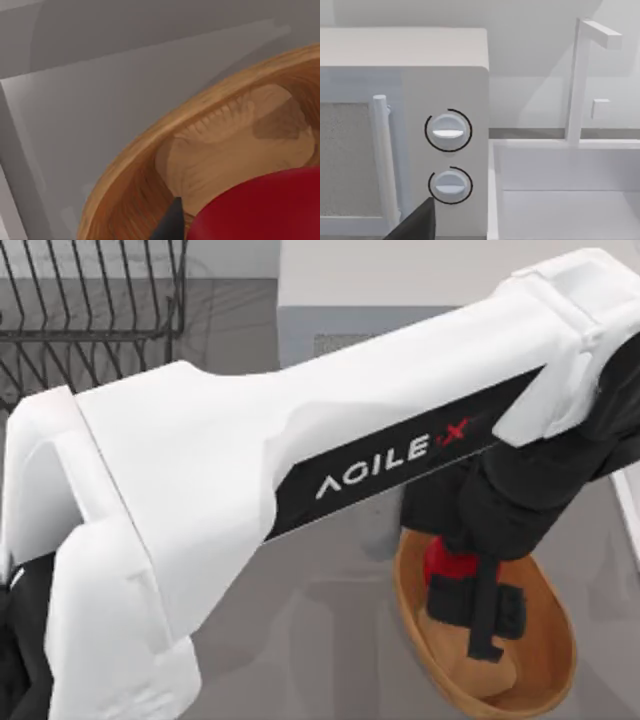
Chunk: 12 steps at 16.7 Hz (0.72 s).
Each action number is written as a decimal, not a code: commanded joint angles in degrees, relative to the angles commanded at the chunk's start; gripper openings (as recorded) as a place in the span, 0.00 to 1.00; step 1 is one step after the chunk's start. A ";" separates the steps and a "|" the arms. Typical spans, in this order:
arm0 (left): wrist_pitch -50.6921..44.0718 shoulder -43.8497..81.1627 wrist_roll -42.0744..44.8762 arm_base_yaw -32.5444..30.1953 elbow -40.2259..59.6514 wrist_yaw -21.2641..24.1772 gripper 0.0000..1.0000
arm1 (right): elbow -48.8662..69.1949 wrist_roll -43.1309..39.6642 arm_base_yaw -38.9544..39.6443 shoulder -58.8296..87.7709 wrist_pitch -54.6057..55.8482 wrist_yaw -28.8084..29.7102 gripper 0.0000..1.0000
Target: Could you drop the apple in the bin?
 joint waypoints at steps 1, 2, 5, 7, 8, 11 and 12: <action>0.54 0.18 -2.07 -0.24 1.36 0.10 0.00 | 0.00 0.00 0.00 0.00 0.00 0.00 1.00; 1.05 0.35 -3.99 -0.45 2.66 0.20 0.00 | 0.00 0.00 0.00 0.00 0.00 0.00 1.00; 2.18 0.74 -7.74 -0.76 5.51 0.40 0.00 | 0.00 0.00 0.00 0.00 0.00 0.00 1.00; 2.46 0.87 -8.70 -0.83 6.33 0.44 0.00 | 0.00 0.00 0.00 0.00 0.00 0.00 1.00; 2.46 0.87 -8.70 -0.83 6.33 0.44 0.00 | 0.00 0.00 0.00 0.00 0.00 0.00 1.00; 2.46 0.87 -8.70 -0.83 6.33 0.44 0.00 | 0.00 0.00 0.00 0.00 0.00 0.00 1.00; 2.46 0.87 -8.70 -0.83 6.33 0.44 0.00 | 0.00 0.00 0.00 0.00 0.00 0.00 1.00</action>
